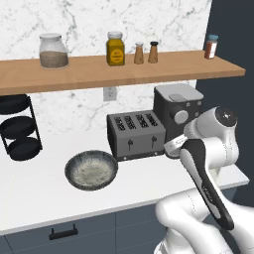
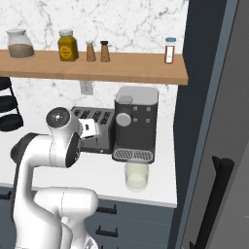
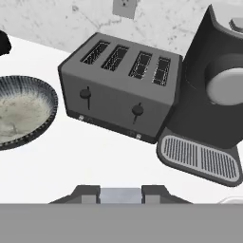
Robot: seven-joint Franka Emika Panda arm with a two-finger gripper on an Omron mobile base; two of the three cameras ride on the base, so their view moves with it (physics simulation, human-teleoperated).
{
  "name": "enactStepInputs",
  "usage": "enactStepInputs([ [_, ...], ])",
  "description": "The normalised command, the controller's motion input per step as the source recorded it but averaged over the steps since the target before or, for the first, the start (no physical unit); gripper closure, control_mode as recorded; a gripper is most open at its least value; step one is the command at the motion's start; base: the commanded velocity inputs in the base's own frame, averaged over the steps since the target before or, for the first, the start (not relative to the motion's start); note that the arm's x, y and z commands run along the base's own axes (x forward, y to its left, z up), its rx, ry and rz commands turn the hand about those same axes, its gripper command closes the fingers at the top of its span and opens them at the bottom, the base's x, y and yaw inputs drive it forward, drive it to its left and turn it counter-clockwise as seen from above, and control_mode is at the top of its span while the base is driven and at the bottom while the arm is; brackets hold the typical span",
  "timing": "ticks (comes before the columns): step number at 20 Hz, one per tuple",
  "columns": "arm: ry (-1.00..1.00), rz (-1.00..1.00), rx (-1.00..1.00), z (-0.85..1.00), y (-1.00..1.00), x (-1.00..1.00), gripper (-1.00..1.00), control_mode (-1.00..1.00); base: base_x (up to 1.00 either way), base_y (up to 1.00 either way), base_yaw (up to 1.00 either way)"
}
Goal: Grab a lemon wedge from the fridge and one ice cube from the ice bowl, and put them in the glass of lemonade.
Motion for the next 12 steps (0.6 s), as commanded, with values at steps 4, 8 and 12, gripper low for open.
enactStepInputs([
  [4, 0.27, -0.10, 0.15, 0.00, -0.99, 0.00, 1.00, -1.00, 0.00, 0.00, 0.00],
  [8, 0.18, -0.03, -0.12, -0.22, -0.12, 0.18, 1.00, -1.00, 0.00, 0.00, 0.00],
  [12, 0.32, -0.14, -0.04, -0.36, -0.84, 0.13, 1.00, -1.00, 0.00, 0.00, 0.00],
])
